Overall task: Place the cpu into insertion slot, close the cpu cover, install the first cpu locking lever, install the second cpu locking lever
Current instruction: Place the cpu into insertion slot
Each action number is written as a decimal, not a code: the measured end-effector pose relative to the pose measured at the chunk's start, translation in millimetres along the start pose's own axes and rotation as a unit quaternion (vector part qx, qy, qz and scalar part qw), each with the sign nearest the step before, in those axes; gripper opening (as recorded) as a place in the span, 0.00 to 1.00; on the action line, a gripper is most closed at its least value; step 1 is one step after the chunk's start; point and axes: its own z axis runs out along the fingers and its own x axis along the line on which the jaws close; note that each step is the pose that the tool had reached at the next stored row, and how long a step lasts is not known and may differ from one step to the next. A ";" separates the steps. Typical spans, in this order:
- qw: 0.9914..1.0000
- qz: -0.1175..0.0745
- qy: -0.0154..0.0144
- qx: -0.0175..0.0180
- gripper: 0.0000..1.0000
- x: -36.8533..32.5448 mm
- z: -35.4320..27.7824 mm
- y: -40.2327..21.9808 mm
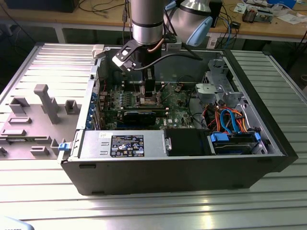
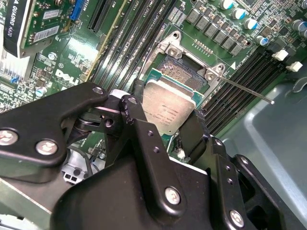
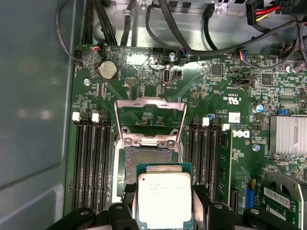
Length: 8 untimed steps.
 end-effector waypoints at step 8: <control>1.000 0.000 0.000 0.000 0.55 0.0 2.0 -0.1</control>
